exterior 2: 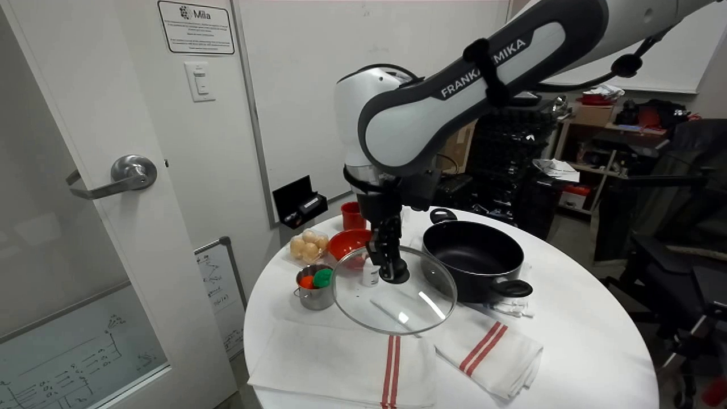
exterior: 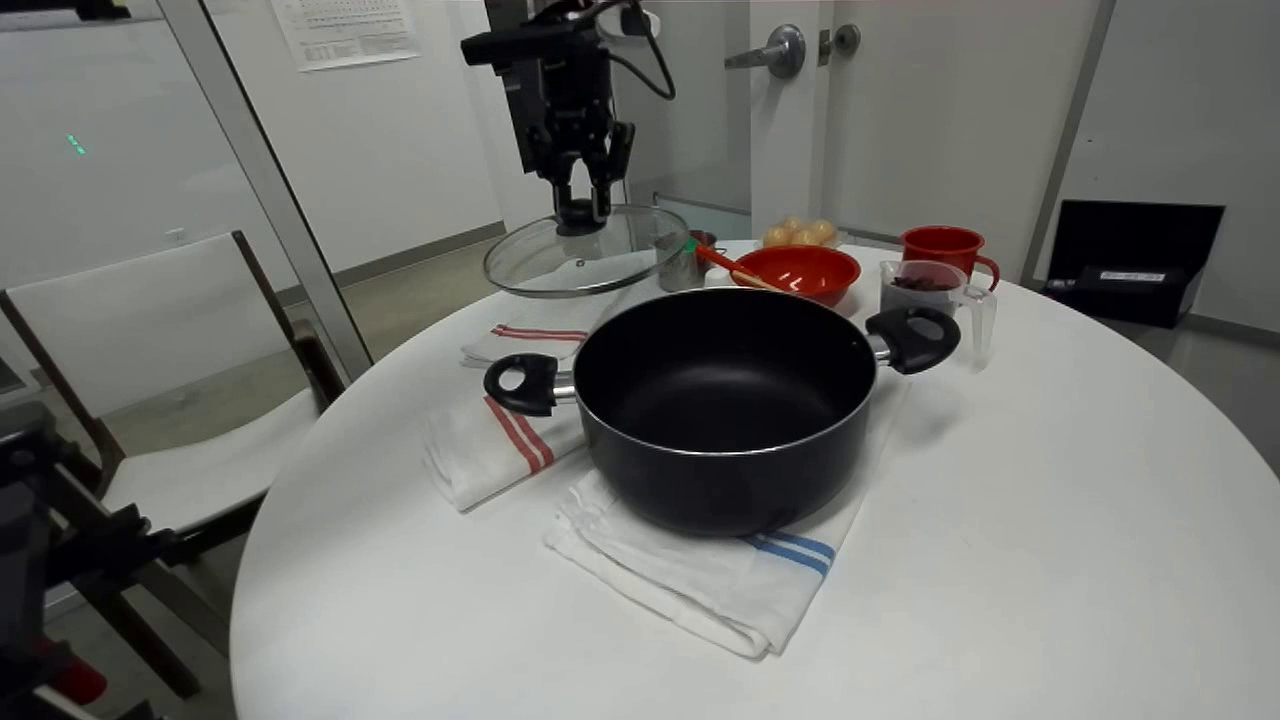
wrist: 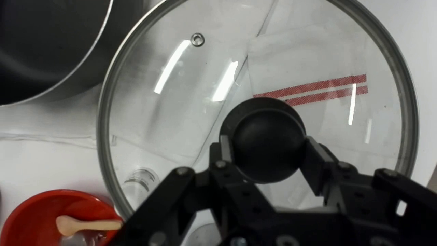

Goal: Put the glass lid on the black pot

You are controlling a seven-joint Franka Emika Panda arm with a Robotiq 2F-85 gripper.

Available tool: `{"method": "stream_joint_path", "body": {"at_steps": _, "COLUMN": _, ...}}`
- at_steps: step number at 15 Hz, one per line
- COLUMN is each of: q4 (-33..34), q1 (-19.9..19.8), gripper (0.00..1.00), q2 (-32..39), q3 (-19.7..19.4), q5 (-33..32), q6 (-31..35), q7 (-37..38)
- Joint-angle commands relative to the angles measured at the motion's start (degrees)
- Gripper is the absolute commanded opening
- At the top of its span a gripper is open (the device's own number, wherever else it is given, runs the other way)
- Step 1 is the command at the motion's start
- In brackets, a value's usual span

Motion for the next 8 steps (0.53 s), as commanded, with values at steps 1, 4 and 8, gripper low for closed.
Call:
{"method": "stream_joint_path", "body": {"at_steps": 1, "q4": -5.6, "q1": -1.7, "gripper": 0.25, "q2": -5.9, "q3": -0.1, "q5": 1.4, "q6": 0.3, "q7": 2.0}}
{"method": "stream_joint_path", "body": {"at_steps": 4, "q4": -8.3, "q1": -3.3, "gripper": 0.25, "q2": -8.2, "q3": -0.5, "q5": 2.1, "q6": 0.5, "q7": 3.8}}
{"method": "stream_joint_path", "body": {"at_steps": 8, "q4": -12.2, "q1": -5.9, "gripper": 0.25, "q2": -10.5, "q3": -1.3, "q5": 3.7, "q6": 0.9, "q7": 6.0}}
